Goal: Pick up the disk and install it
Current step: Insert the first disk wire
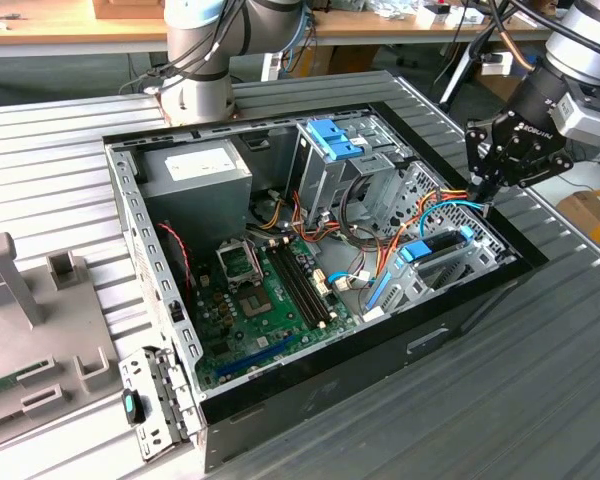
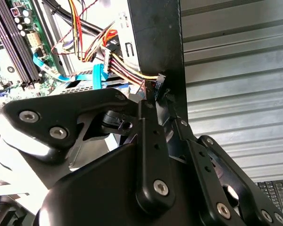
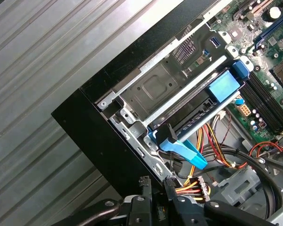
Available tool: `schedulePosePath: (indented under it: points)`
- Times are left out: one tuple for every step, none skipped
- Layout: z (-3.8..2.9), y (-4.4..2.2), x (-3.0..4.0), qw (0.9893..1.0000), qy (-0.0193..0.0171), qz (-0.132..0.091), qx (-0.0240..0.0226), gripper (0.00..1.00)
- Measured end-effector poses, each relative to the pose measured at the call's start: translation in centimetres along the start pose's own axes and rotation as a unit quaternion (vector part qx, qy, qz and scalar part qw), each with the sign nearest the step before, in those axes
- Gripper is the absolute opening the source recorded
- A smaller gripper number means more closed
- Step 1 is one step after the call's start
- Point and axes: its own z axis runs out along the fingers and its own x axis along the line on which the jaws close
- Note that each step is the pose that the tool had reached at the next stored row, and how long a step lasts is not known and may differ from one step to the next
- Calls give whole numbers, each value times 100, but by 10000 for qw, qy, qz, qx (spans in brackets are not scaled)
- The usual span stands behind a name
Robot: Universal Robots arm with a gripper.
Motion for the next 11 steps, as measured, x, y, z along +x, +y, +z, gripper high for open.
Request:
schedulePosePath:
  points:
    - [0, 0, 0, 10000, 0, 0, 0, 24]
    - [0, 0, 0, 10000, 0, 0, 0, 24]
    - [-2, 0, 1, 10000, 1, 0, -1, 18]
    - [-1, 0, 1, 10000, 1, 0, -1, 17]
    - [0, -1, 1, 10000, 0, 0, 0, 17]
    - [0, -1, 1, 10000, 0, 0, 0, 17]
    - [0, -1, 1, 10000, 0, 0, 0, 17]
    - [0, -1, 1, 10000, 0, 0, 0, 17]
    - [0, 0, 0, 10000, 0, 0, 1, 17]
    - [1, 13, -15, 10000, 3, 2, 4, 17]
    - [1, 24, -28, 10000, 6, 5, 7, 17]
